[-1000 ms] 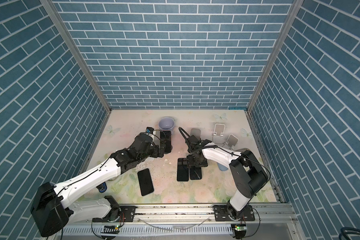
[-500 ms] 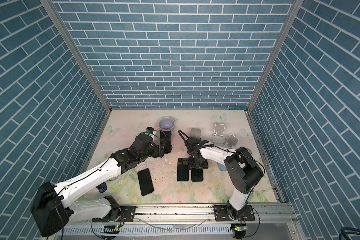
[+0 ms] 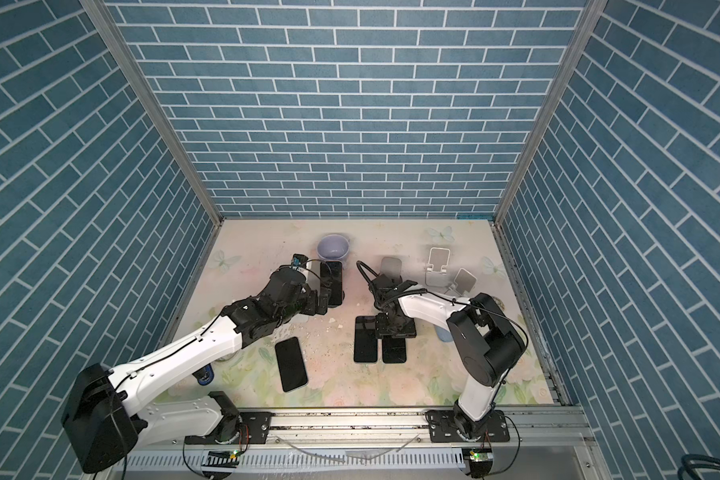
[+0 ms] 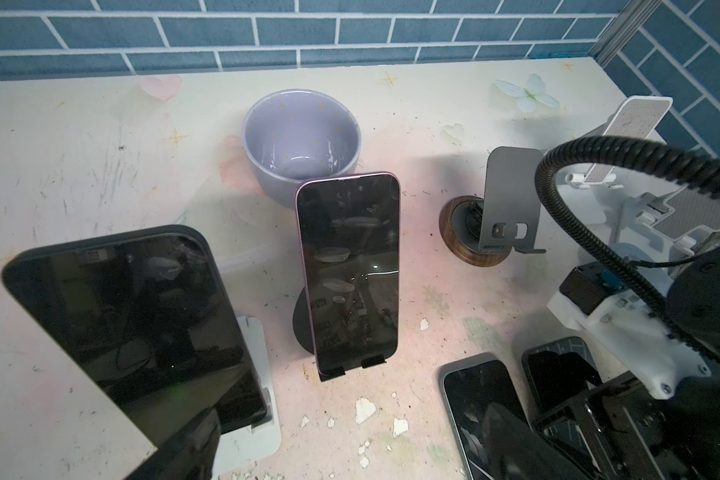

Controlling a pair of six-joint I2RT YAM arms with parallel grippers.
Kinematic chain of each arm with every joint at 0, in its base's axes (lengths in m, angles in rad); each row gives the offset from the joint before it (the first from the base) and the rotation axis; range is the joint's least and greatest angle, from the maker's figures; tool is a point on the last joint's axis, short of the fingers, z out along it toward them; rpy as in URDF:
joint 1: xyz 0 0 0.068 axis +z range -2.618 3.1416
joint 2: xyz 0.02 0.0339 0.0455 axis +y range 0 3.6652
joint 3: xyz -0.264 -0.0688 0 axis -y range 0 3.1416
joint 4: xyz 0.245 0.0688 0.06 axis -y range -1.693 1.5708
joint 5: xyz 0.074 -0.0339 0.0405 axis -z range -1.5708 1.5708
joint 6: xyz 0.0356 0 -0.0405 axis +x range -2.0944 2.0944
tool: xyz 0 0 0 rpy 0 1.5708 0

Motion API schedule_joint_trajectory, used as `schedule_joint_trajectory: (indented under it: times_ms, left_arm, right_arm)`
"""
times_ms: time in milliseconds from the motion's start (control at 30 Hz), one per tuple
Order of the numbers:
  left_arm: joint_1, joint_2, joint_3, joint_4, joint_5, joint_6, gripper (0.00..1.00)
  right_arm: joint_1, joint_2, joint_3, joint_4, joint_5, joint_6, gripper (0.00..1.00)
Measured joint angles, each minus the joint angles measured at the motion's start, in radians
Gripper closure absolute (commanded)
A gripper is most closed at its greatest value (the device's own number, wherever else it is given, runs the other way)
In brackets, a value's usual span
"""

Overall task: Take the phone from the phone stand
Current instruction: 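Lay the black phone flat beside the other flat phone, open right gripper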

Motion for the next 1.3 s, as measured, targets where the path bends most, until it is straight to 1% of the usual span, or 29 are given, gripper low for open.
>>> schedule_joint_trajectory:
  times_ms: [233, 367, 767, 1300]
  left_arm:
    - [0.000, 0.000, 0.000, -0.001, -0.006, -0.001, 0.00]
    - [0.000, -0.003, 0.000, -0.002, -0.014, -0.003, 0.00]
    - [0.000, -0.027, -0.009, -0.005, -0.023, -0.004, 0.00]
    - [0.000, -0.028, -0.010, -0.008, -0.023, -0.004, 0.00]
  right_arm:
    - [0.001, 0.002, 0.001, -0.001, 0.004, 0.006, 0.33]
    - [0.002, 0.010, 0.009, -0.009, 0.006, 0.007, 0.29]
    - [0.005, 0.019, 0.019, -0.021, 0.014, 0.014, 0.21]
    - [0.006, 0.019, 0.019, -0.019, 0.014, 0.014, 0.20]
